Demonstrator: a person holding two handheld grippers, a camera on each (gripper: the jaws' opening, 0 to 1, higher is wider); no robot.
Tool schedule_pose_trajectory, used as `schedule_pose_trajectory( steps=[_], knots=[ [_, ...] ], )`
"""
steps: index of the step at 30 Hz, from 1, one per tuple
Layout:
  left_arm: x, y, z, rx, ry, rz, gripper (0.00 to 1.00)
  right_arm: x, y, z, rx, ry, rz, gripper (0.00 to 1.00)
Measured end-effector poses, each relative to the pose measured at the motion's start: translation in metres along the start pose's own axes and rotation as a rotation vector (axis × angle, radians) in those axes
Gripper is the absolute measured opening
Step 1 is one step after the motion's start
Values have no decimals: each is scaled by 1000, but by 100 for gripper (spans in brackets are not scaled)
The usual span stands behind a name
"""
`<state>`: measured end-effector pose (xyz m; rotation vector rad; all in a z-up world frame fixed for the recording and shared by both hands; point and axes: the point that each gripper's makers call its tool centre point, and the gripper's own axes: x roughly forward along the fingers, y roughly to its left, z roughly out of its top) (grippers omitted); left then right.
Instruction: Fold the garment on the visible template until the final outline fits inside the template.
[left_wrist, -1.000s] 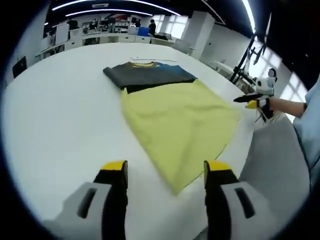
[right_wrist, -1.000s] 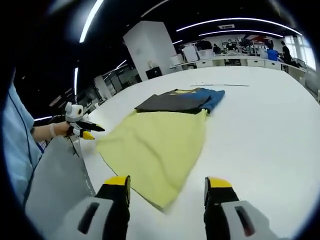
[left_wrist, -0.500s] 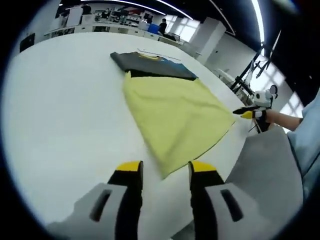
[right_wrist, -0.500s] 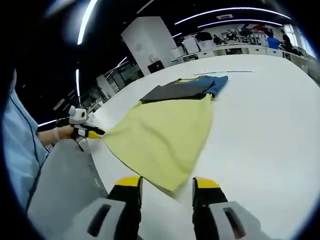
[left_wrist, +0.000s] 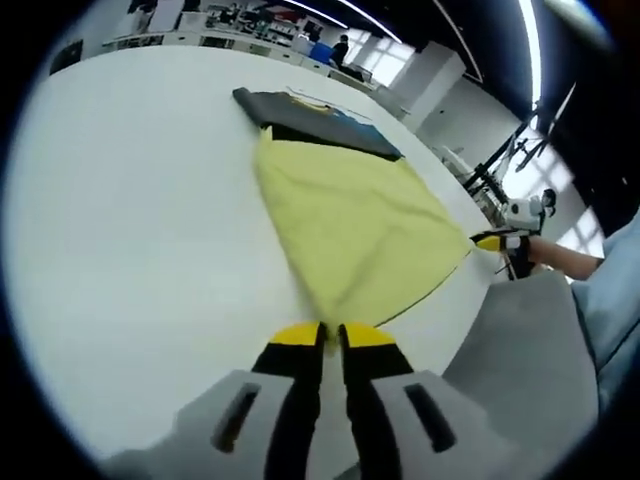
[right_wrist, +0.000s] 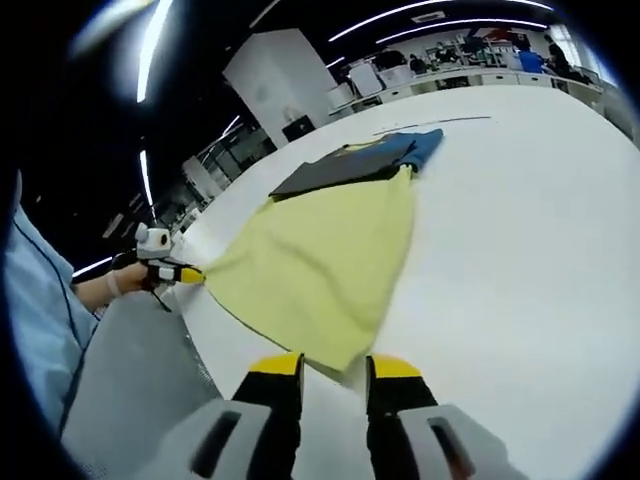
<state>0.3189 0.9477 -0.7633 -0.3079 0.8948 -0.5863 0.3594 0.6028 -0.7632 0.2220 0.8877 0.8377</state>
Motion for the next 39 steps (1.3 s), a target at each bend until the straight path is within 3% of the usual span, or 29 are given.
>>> schedule_pose_trajectory(
  steps=[4,5,9,12,15,22,31,35,39],
  knots=[
    [2,0,0,-13,-4,-4,0,4,-4,2,85,-25,-3,8],
    [2,0,0,-9,-1,-2,0,3,-7,0,94,-16,-20,0],
    [-1,-2,-2,-2,9,-9,0,-1,-4,0,108,-21,-2,0],
    [-5,-10,-1,-48,-5,-45,0,-9,-2,0,109,-30,-4,0],
    [-10,-16,-4,-63,-6,-66,0,-18,6,0,160,-53,18,0],
    [-27,-33,-25,-105,48,-107,0,-37,32,-22,182,-18,38,0],
    [-46,-63,-38,-131,72,-145,0,-61,54,-43,232,21,53,0],
    [-52,-68,-37,-122,73,-145,0,-68,58,-44,239,32,60,0],
    [-56,-72,-21,-127,46,-163,0,-72,62,-28,255,1,77,0]
  ],
)
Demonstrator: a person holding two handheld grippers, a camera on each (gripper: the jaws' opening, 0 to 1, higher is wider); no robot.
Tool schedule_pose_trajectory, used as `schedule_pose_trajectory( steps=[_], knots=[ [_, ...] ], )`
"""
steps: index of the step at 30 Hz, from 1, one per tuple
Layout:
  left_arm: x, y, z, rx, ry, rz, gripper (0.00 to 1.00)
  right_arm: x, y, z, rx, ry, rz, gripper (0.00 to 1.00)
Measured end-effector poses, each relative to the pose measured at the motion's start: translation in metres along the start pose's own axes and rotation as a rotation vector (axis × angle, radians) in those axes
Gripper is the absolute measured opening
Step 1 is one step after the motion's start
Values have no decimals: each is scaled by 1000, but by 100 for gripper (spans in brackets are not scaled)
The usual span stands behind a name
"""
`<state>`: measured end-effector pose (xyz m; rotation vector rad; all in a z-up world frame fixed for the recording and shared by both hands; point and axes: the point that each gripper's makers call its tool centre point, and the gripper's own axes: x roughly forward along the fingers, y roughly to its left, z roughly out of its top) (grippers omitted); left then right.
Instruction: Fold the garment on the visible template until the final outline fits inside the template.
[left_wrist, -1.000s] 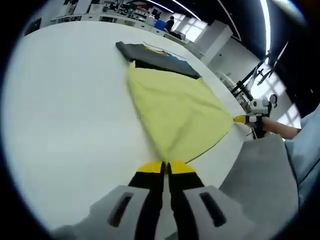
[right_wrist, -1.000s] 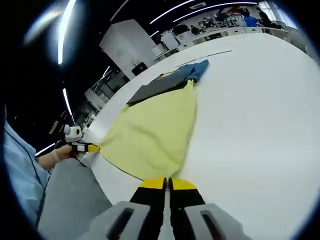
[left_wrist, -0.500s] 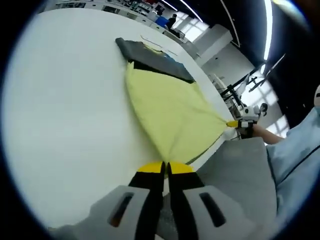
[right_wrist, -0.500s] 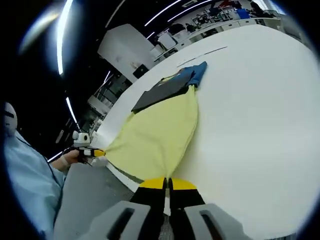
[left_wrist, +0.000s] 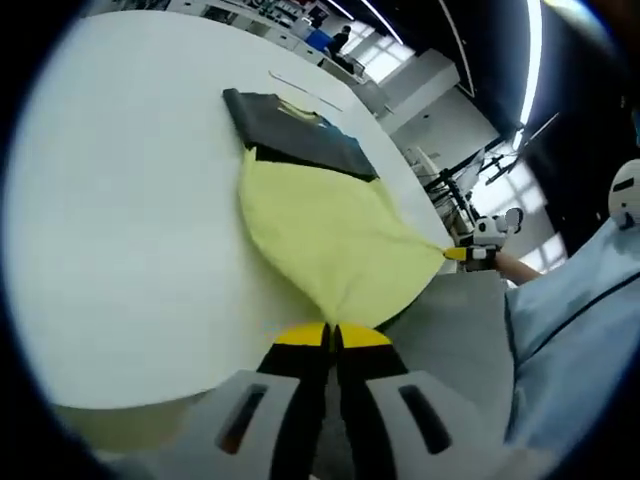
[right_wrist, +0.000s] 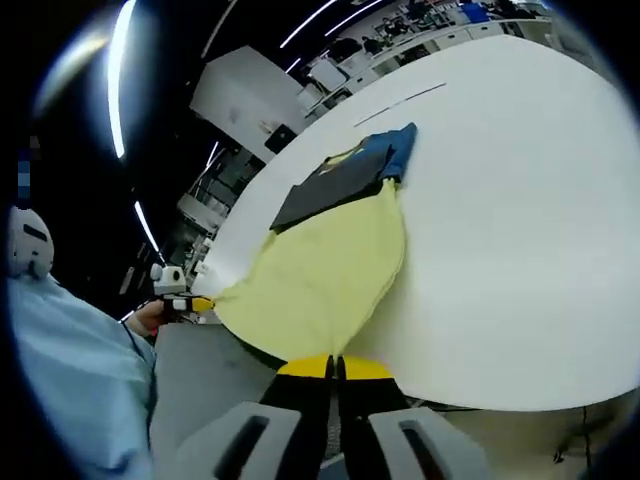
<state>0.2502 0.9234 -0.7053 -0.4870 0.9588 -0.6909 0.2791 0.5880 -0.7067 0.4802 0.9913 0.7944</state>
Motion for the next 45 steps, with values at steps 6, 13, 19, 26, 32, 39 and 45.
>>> schedule_pose_trajectory(
  steps=[6,13,19,26,32,39,45],
  knots=[
    [-1,4,30,44,-33,-5,0,5,7,34,-59,-32,11,0],
    [5,12,94,89,-135,-21,0,14,6,90,-130,-97,23,0],
    [12,16,155,75,-253,-65,0,26,5,154,-215,-178,4,0],
    [21,32,214,116,-316,-50,0,43,-10,221,-291,-245,-39,0],
    [39,54,253,130,-328,-19,0,59,-26,255,-349,-245,-90,0],
    [52,80,279,99,-354,25,0,84,-44,291,-370,-248,-132,0],
    [71,110,293,24,-395,72,0,108,-71,309,-326,-245,-171,0]
  ],
)
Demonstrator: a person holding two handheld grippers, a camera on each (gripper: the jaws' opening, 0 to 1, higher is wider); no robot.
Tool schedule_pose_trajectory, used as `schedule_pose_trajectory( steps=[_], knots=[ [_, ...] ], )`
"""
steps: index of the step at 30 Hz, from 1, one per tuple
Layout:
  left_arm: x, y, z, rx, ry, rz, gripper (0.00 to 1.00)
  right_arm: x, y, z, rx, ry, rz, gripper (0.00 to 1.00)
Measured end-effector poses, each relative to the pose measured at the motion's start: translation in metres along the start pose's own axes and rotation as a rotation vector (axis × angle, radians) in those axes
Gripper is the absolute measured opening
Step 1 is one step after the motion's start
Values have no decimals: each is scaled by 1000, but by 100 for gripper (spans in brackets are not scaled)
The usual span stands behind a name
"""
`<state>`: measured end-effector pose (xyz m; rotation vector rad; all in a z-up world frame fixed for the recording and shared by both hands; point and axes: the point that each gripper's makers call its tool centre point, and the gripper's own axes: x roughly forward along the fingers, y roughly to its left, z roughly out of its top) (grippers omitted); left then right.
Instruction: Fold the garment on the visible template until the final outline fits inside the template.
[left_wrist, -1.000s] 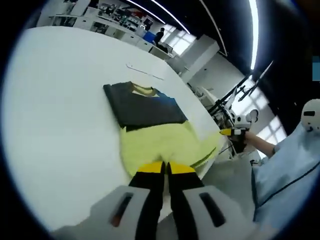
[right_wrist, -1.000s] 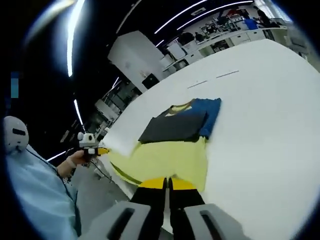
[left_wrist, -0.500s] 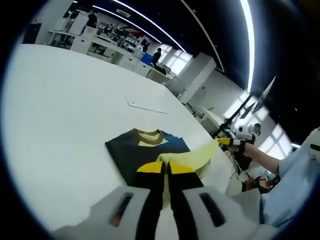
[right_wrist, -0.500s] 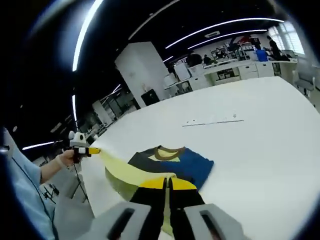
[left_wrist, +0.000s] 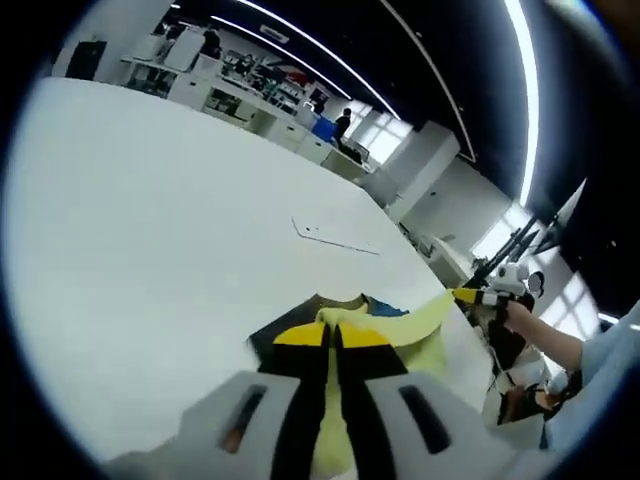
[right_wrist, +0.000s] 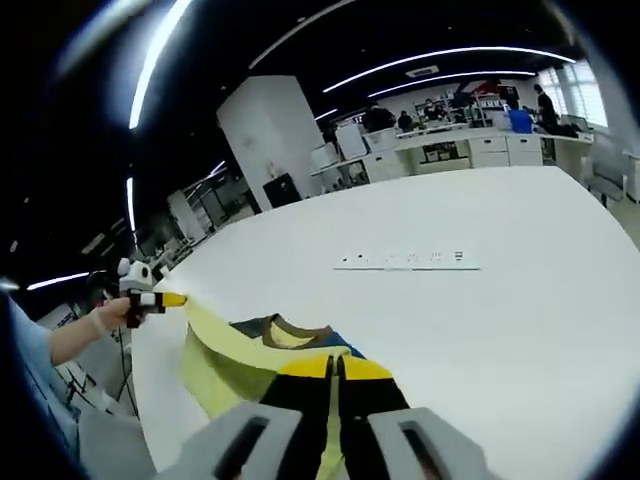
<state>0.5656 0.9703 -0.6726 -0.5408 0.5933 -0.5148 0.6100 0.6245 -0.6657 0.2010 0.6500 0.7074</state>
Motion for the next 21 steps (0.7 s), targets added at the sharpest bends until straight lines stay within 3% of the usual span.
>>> schedule_pose_trajectory(
  steps=[3,8,15,21],
  knots=[
    [11,9,0,-75,-29,21,0,13,-12,-5,32,10,-25,0],
    [27,25,-13,-109,-10,57,0,29,-27,-23,33,58,-52,0],
    [33,39,-26,-141,11,86,0,44,-37,-34,53,75,-69,0],
    [34,40,-33,-144,22,82,0,49,-38,-41,77,86,-67,0]
  ],
)
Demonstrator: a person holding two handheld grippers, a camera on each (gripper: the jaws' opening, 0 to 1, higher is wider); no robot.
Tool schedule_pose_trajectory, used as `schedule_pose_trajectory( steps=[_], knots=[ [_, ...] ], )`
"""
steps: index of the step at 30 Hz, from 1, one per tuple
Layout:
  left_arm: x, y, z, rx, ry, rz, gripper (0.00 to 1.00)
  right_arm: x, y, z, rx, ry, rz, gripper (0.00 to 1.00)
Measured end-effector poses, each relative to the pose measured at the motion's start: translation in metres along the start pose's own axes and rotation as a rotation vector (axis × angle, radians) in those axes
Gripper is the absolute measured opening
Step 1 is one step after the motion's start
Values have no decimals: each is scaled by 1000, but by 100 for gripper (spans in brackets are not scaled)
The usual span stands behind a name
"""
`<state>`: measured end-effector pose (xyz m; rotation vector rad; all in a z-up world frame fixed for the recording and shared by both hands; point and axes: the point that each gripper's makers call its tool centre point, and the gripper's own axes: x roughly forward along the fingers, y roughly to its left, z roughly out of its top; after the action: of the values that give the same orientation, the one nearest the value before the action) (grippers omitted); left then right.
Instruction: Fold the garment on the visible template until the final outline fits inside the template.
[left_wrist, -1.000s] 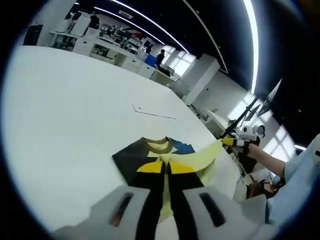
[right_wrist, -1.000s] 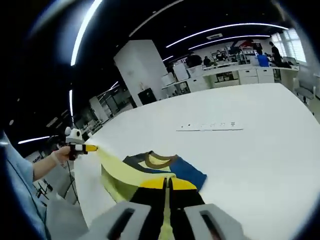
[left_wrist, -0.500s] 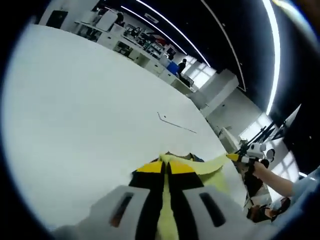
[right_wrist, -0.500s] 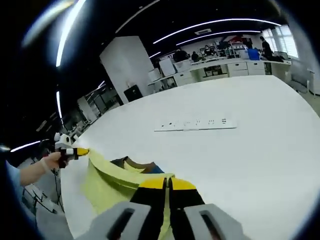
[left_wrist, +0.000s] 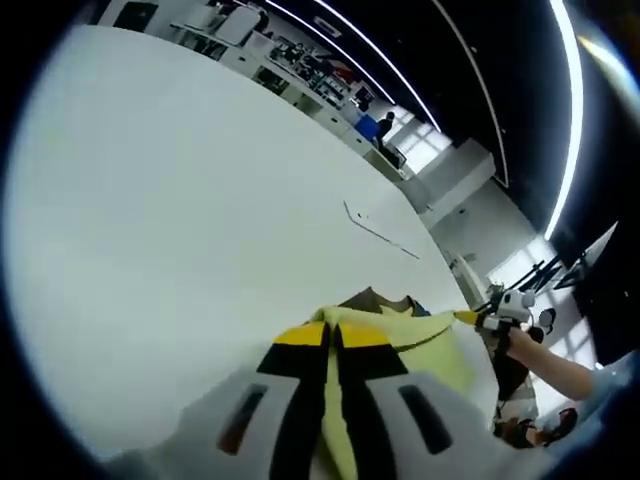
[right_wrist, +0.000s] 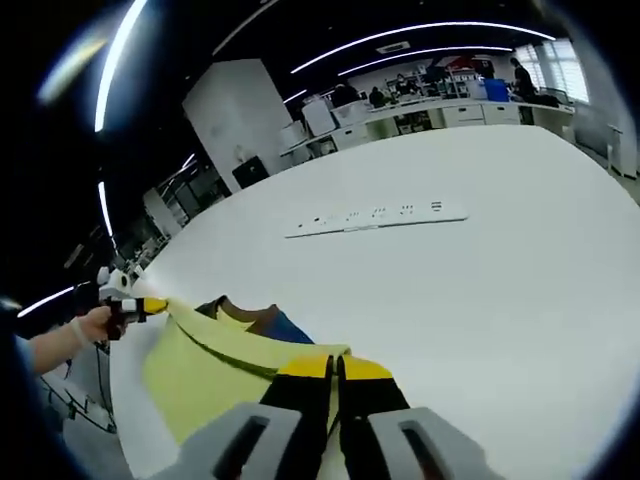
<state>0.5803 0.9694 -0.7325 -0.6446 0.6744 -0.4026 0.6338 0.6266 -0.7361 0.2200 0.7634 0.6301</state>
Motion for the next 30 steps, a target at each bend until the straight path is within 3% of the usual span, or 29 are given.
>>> schedule_pose_trajectory(
  steps=[12,17,24,30],
  knots=[
    [0,0,-8,34,44,-37,3,-4,6,-8,-4,6,35,0],
    [1,-1,-17,94,80,-37,22,-7,24,-14,-49,20,101,12],
    [-3,-16,-19,170,83,-99,34,-10,45,-25,-130,36,174,40],
    [-9,-18,-28,383,131,-111,52,-13,61,-36,-223,57,224,54]
  ],
)
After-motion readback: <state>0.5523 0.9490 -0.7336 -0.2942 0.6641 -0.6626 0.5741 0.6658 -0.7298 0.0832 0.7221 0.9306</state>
